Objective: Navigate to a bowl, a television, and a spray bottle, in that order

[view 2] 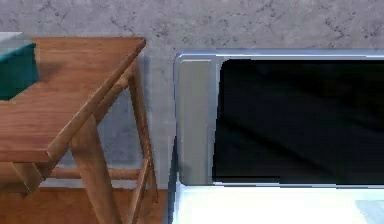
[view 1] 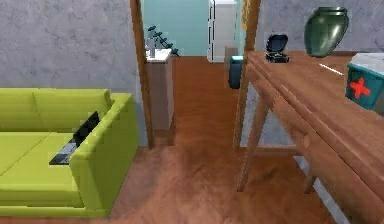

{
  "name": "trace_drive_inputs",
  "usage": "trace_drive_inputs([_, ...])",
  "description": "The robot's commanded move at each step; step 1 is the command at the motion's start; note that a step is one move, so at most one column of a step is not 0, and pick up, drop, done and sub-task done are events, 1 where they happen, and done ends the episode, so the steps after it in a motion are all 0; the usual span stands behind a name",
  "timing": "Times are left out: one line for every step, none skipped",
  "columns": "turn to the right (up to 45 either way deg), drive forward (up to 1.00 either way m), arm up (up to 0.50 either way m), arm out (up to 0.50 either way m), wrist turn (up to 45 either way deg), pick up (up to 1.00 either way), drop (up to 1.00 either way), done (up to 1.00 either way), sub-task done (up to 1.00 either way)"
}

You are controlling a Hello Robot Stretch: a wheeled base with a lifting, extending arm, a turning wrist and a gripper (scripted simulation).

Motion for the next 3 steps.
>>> trace_drive_inputs([0.0,1.0,0.0,0.0,0.0,0.0,0.0,0.0,0.0])
trace_drive_inputs([0.0,1.0,0.0,0.0,0.0,0.0,0.0,0.0,0.0])
trace_drive_inputs([0.0,1.0,0.0,0.0,0.0,0.0,0.0,0.0,0.0])
